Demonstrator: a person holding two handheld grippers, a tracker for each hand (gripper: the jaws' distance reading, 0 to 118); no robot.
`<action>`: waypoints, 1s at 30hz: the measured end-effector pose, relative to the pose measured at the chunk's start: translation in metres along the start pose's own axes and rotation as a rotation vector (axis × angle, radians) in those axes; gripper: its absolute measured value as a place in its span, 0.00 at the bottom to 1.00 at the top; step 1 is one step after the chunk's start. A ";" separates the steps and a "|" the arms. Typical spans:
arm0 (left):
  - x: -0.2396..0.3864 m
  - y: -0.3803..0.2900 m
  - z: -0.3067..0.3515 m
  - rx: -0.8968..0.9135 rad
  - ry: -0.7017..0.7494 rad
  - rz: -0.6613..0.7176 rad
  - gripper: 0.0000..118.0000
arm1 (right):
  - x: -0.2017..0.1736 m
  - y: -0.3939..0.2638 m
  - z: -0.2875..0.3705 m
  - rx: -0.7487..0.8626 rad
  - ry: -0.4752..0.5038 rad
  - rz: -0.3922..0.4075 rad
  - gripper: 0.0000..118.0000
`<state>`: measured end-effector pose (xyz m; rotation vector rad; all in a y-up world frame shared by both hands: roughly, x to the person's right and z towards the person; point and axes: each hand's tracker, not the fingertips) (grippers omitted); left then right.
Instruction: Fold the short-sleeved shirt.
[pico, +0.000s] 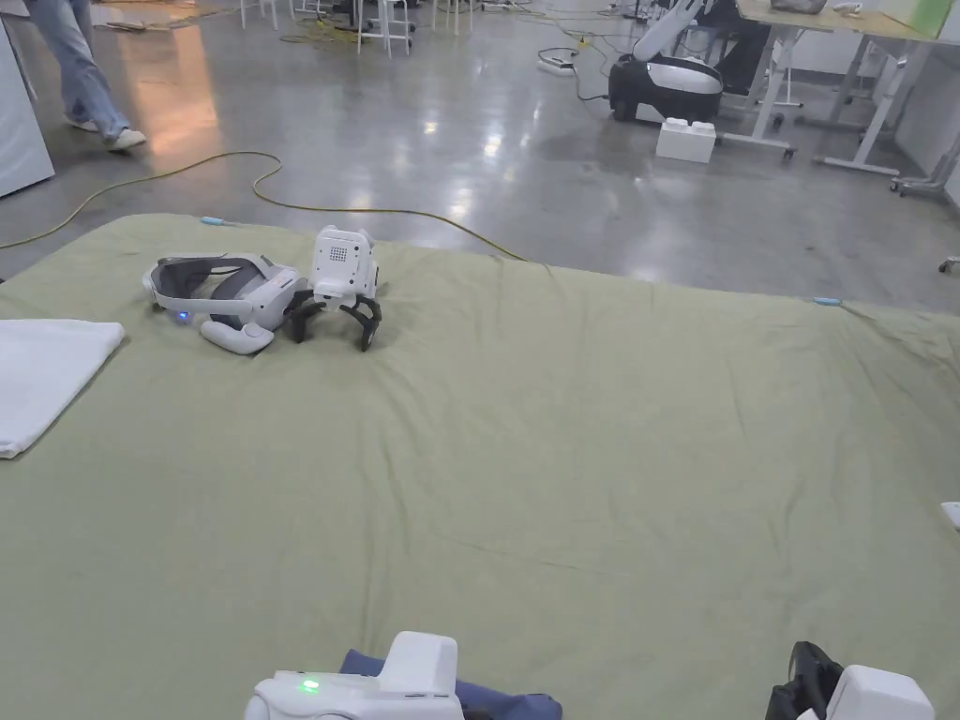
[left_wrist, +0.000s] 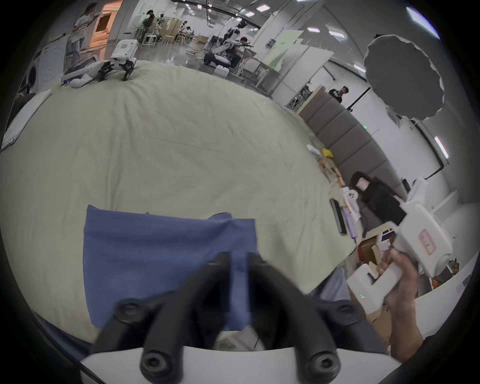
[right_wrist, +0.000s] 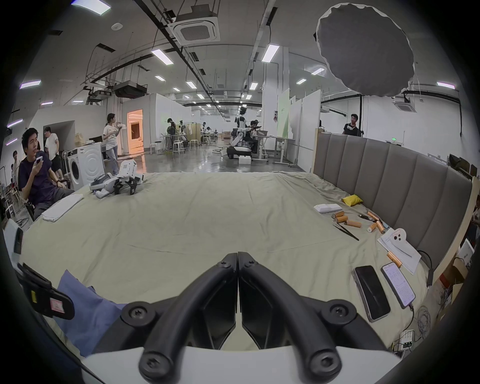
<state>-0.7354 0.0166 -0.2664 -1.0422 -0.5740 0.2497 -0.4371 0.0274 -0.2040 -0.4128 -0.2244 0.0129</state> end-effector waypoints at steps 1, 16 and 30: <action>-0.001 -0.002 -0.008 -0.031 0.013 -0.005 0.05 | -0.001 -0.001 0.000 -0.002 0.001 0.002 0.00; -0.013 -0.036 -0.049 -0.013 -0.044 0.000 0.00 | -0.012 0.000 0.002 0.005 0.022 -0.001 0.00; -0.025 0.042 0.108 0.899 0.473 -0.271 0.00 | -0.050 0.070 0.008 0.259 0.038 -0.018 0.00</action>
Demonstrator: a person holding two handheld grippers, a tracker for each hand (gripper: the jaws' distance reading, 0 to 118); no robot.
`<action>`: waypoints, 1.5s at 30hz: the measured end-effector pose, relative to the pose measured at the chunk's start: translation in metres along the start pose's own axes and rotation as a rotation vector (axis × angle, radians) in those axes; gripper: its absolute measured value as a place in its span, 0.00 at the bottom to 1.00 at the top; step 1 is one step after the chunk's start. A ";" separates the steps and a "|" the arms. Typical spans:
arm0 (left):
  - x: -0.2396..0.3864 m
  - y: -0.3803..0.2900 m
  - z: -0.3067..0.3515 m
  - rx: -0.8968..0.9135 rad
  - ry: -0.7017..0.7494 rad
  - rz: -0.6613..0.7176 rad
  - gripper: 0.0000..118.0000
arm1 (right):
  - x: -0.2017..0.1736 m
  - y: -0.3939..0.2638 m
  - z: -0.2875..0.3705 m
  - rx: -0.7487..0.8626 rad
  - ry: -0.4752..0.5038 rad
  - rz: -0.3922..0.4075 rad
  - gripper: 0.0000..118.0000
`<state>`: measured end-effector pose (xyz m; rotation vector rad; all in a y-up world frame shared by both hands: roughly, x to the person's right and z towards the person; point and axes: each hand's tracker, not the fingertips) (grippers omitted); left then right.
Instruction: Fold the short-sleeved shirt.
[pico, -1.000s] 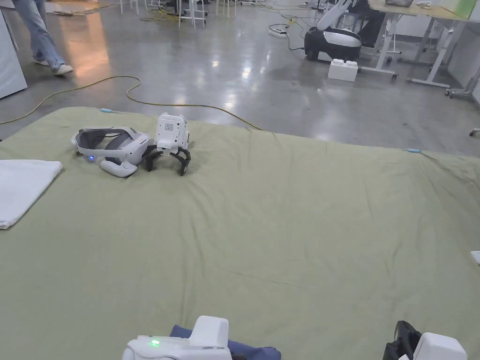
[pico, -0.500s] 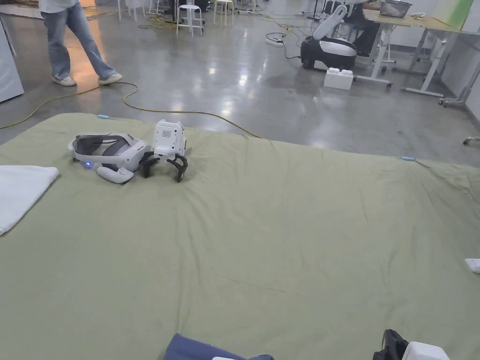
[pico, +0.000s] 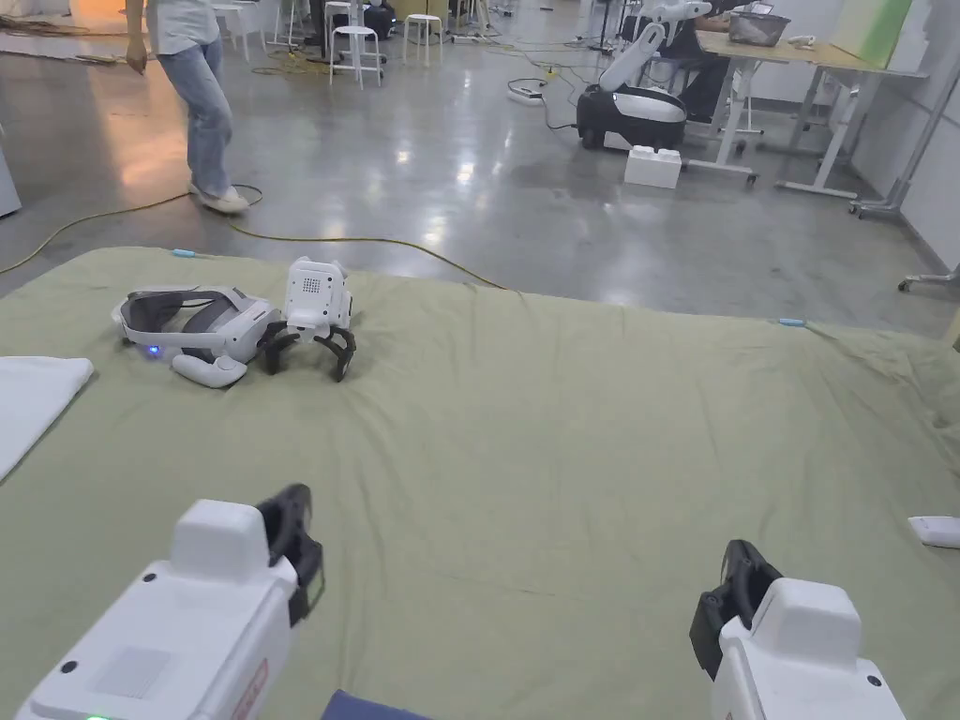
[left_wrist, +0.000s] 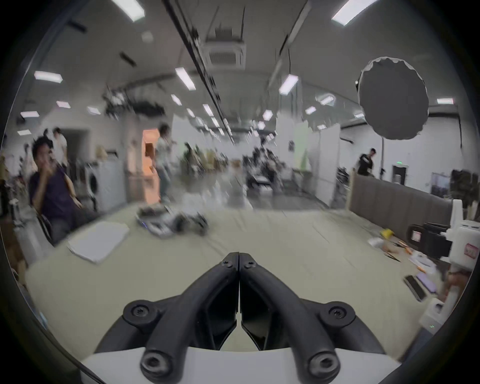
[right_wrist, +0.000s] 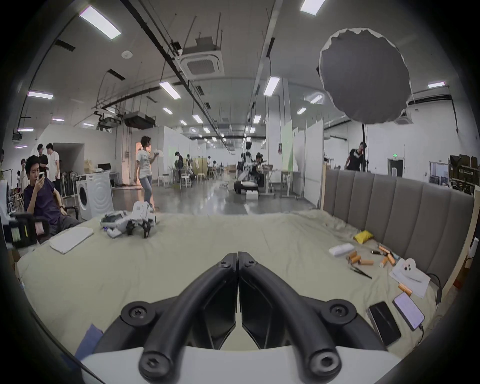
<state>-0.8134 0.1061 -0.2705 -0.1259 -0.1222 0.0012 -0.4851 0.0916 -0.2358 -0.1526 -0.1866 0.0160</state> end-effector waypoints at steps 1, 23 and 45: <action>-0.002 0.006 0.002 0.029 0.036 -0.018 0.00 | -0.002 0.005 -0.001 0.015 0.000 0.001 0.00; -0.062 -0.084 0.042 -0.262 0.103 0.035 0.00 | -0.116 -0.118 0.048 -0.368 0.345 0.126 0.00; -0.125 -0.201 -0.065 -0.943 -0.692 0.949 0.87 | -0.122 -0.197 0.033 -0.476 0.266 0.196 0.00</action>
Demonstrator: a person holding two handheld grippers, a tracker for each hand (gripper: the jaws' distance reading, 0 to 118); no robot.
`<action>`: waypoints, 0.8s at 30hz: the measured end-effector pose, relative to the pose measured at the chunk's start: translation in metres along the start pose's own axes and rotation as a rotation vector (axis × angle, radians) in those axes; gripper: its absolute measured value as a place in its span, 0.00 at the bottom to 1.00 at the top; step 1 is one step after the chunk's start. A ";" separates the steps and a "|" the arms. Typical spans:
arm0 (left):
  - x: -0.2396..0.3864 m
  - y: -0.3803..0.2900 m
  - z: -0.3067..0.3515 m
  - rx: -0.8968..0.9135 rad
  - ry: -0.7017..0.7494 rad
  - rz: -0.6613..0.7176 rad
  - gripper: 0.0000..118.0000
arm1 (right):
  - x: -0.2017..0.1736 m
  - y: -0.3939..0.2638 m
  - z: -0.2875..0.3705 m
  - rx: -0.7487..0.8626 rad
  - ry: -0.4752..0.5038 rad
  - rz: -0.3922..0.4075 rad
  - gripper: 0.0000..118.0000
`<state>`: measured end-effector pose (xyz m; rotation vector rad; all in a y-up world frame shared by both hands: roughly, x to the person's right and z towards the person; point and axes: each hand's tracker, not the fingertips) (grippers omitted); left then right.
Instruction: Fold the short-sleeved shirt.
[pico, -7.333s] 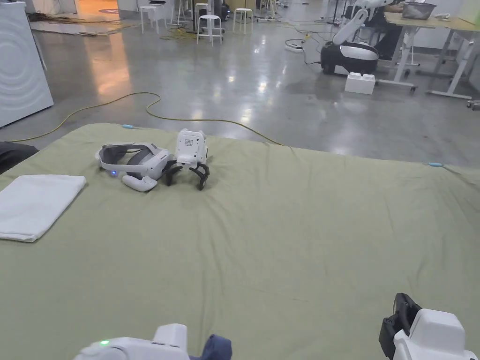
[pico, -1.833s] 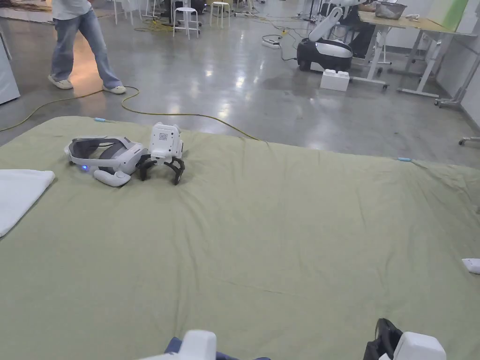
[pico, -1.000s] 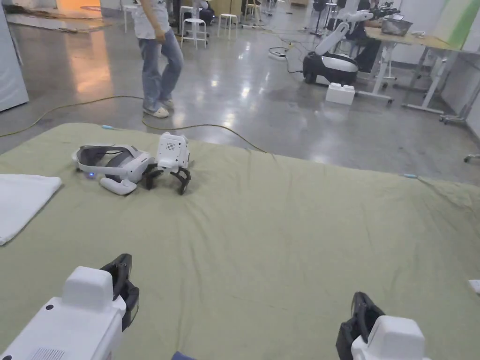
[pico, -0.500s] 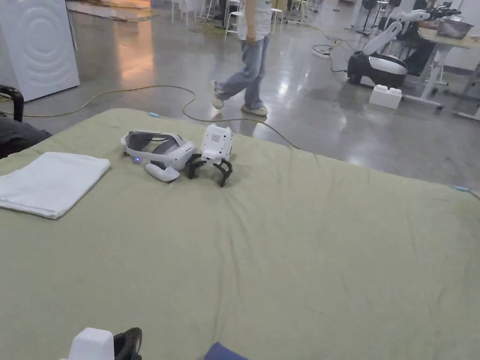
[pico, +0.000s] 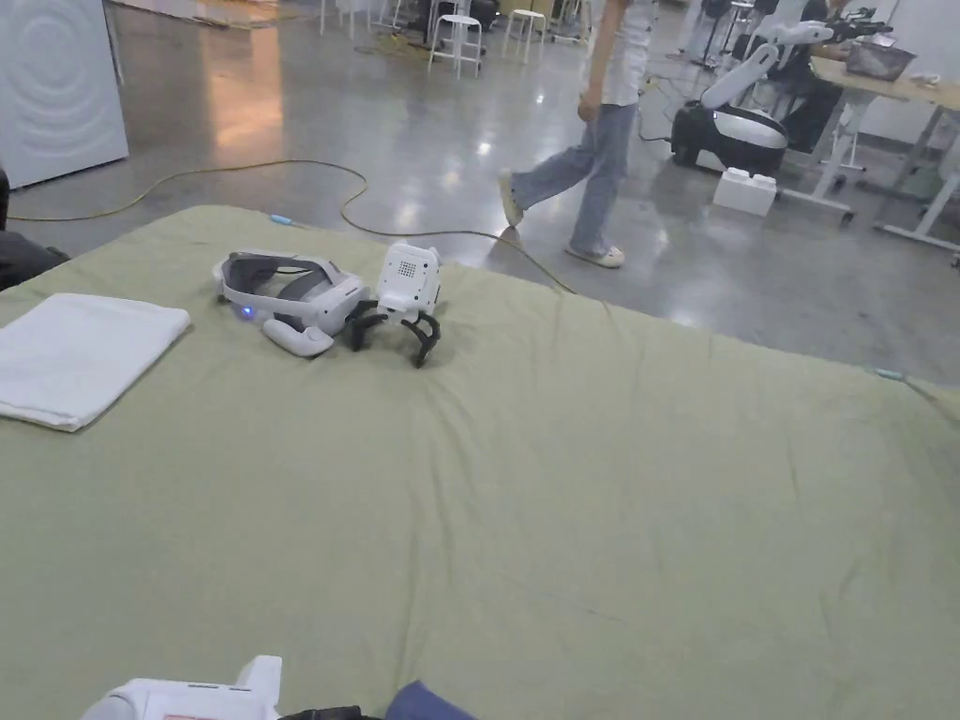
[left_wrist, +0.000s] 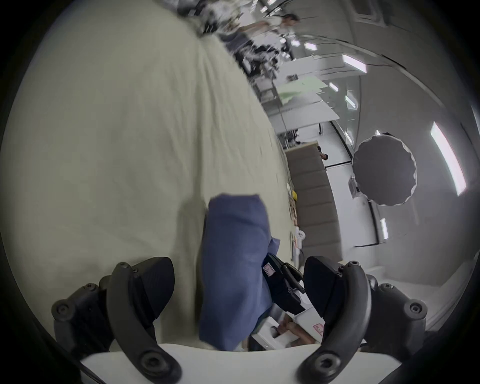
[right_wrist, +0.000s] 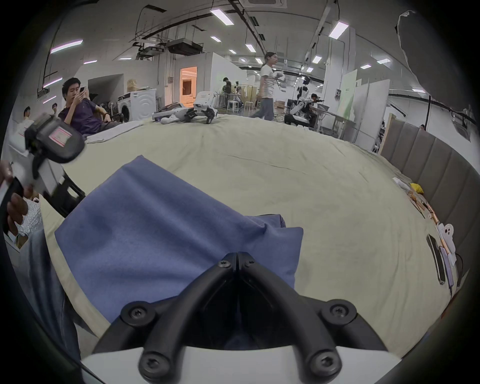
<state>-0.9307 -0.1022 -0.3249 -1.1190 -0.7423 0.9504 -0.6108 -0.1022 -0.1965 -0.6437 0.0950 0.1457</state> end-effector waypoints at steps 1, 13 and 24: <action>-0.001 0.000 -0.013 -0.045 -0.003 0.004 0.86 | 0.000 0.000 0.000 -0.001 0.000 -0.004 0.00; 0.006 0.013 -0.057 -0.137 0.031 -0.074 0.27 | 0.003 -0.001 0.001 -0.001 0.018 -0.007 0.00; -0.006 -0.018 0.003 0.045 -0.097 0.039 0.16 | 0.004 0.026 0.014 0.078 0.050 0.025 0.00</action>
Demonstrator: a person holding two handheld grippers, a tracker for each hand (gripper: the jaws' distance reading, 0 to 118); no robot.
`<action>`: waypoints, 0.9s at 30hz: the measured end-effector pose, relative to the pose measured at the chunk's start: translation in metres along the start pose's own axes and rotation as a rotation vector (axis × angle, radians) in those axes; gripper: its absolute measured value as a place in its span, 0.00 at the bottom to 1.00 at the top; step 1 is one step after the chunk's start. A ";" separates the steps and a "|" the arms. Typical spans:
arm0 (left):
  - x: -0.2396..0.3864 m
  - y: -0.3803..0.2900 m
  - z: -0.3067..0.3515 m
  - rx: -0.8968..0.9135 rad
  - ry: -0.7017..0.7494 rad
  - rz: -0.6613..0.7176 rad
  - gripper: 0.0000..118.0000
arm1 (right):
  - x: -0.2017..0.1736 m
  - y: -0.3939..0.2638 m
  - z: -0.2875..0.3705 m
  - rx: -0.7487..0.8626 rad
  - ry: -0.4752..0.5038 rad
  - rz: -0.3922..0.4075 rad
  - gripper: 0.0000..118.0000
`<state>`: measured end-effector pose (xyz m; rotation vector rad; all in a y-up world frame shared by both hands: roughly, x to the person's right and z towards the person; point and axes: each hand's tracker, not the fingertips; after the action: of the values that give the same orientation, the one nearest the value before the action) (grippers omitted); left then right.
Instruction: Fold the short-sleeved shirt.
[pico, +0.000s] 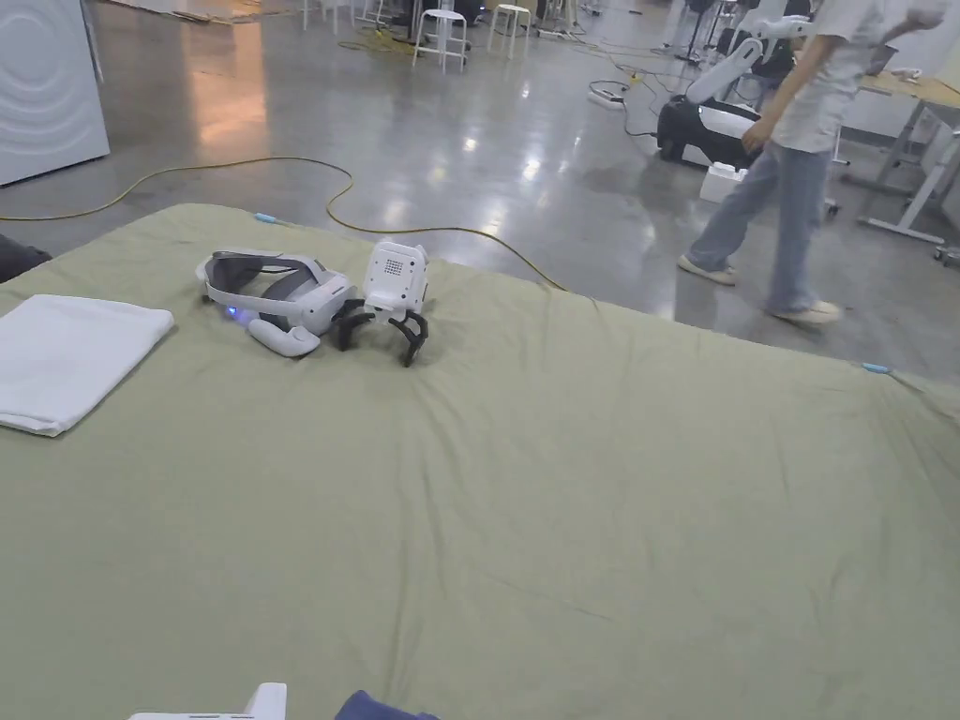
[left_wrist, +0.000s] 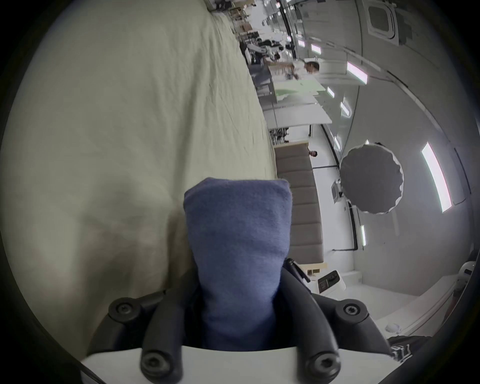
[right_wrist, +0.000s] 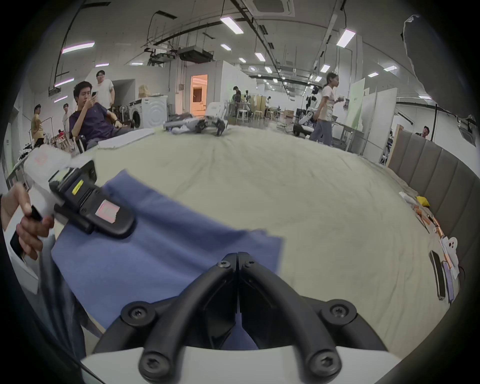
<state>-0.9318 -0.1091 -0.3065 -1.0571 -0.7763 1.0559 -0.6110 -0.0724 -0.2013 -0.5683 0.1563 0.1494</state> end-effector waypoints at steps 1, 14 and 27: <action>0.003 0.003 0.017 0.015 -0.001 0.004 0.16 | 0.006 0.011 0.003 0.030 -0.003 -0.012 0.00; 0.074 0.114 0.239 0.204 0.381 -0.078 0.16 | 0.123 0.136 0.040 0.304 -0.216 0.011 0.00; 0.098 0.148 0.292 0.246 0.771 -0.073 0.18 | 0.191 0.124 0.074 0.300 -0.374 -0.089 0.00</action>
<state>-1.2059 0.0897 -0.3498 -1.0966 -0.0572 0.5801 -0.4390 0.0897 -0.2407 -0.2405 -0.2076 0.1398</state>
